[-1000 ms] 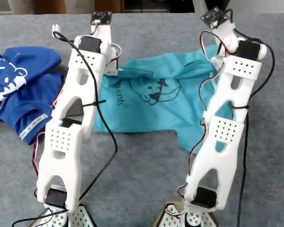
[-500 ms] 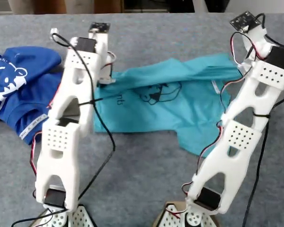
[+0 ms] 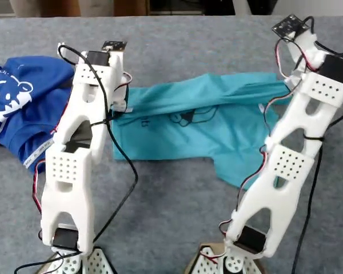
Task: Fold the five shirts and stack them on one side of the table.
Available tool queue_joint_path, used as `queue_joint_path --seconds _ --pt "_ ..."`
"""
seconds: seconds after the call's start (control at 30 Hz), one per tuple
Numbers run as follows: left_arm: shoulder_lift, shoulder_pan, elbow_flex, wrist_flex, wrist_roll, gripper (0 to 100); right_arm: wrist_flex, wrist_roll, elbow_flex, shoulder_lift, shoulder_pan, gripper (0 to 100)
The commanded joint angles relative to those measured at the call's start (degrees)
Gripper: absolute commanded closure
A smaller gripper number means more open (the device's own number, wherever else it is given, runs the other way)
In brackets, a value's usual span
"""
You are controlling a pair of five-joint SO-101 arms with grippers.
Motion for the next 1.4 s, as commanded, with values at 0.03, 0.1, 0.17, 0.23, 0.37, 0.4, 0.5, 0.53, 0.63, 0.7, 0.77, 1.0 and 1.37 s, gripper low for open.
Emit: queue_joint_path --seconds 0.03,0.1,0.17,0.23,0.37,0.4,0.5,0.53,0.63,0.7,0.77,1.0,1.37 --pt "-9.98 1.85 1.23 -0.62 0.00 98 0.97 -1.14 6.29 -7.87 -2.24 99.8" --pt "-12.79 2.73 2.37 -1.76 0.53 98 0.88 -1.41 12.35 -11.38 -3.38 99.8" --pt "-14.90 2.55 4.66 -3.69 2.20 98 0.88 -2.55 18.42 -15.87 -4.00 99.8" --pt "-16.40 2.46 8.44 -5.71 2.55 98 0.79 -2.81 24.66 -21.14 -4.26 99.8" --pt "-19.38 3.25 18.37 -9.76 2.81 98 0.35 -2.37 39.96 -30.99 -4.35 99.8" --pt "-20.53 3.43 21.36 -11.16 2.81 98 0.26 -1.85 43.82 -33.19 -4.35 99.8" --pt "-26.07 3.52 31.56 -16.00 2.29 98 -2.46 -1.76 54.64 -38.55 -3.82 99.8" --pt "-28.53 3.52 35.16 -17.32 2.20 98 -4.40 -1.85 58.33 -39.96 -3.30 99.8" --pt "-36.70 4.22 47.74 -22.59 0.35 98 -8.44 -1.67 68.97 -44.62 -1.98 99.8" --pt "-41.89 4.13 55.47 -26.20 0.09 98 -10.37 -1.49 75.56 -48.22 -1.98 99.8" --pt "-46.20 4.04 61.54 -28.66 0.18 98 -13.10 -1.41 82.33 -52.18 -2.15 99.8" --pt "-52.00 4.92 74.02 -33.58 0.70 98 -22.95 1.49 106.24 -65.98 -0.66 99.8" --pt "-52.09 4.92 74.29 -37.54 2.73 98 -28.22 2.29 121.10 -77.14 12.09 99.8"
